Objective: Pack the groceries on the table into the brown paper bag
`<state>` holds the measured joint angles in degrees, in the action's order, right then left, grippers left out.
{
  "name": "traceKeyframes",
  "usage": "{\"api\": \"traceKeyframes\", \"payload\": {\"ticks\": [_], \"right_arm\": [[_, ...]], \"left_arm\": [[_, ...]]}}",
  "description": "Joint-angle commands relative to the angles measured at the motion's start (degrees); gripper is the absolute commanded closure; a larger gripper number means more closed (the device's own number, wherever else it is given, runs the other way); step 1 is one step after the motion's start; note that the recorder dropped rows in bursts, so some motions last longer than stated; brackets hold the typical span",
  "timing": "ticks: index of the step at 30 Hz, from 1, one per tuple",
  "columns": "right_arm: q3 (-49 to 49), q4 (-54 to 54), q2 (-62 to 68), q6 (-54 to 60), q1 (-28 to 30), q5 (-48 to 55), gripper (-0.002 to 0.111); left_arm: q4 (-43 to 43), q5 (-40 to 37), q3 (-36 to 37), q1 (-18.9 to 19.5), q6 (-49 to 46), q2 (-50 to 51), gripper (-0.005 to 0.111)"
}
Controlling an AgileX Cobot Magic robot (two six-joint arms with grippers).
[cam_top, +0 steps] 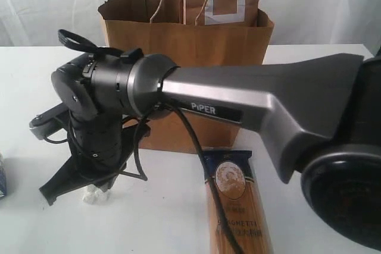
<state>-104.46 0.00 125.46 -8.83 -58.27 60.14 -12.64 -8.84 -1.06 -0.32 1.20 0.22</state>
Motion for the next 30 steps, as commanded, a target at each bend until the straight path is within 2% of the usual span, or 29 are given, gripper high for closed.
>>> {"api": "traceKeyframes", "payload": {"ticks": [1, 11, 13, 18, 20, 30], "right_arm": [[-0.07, 0.00, -2.02, 1.25, -0.33, 1.55, 0.108], [-0.07, 0.40, 0.16, 4.84, -0.68, 1.18, 0.107], [-0.07, 0.40, 0.73, 6.23, -0.68, 0.67, 0.100], [-0.07, 0.40, 1.50, 4.65, -0.55, -3.87, 0.072], [-0.07, 0.40, 2.03, 3.14, -0.55, -6.16, 0.067], [-0.07, 1.19, 5.05, 2.13, -0.55, -8.19, 0.066]], "left_arm": [[-0.64, 0.26, 0.31, -0.32, 0.03, -0.22, 0.107], [-0.64, 0.26, 0.31, -0.32, 0.03, -0.22, 0.107], [-0.64, 0.26, 0.31, -0.32, 0.03, -0.22, 0.107], [-0.64, 0.26, 0.31, -0.32, 0.03, -0.22, 0.107], [-0.64, 0.26, 0.31, -0.32, 0.03, -0.22, 0.107], [-0.64, 0.26, 0.31, -0.32, 0.03, -0.22, 0.107]]}}
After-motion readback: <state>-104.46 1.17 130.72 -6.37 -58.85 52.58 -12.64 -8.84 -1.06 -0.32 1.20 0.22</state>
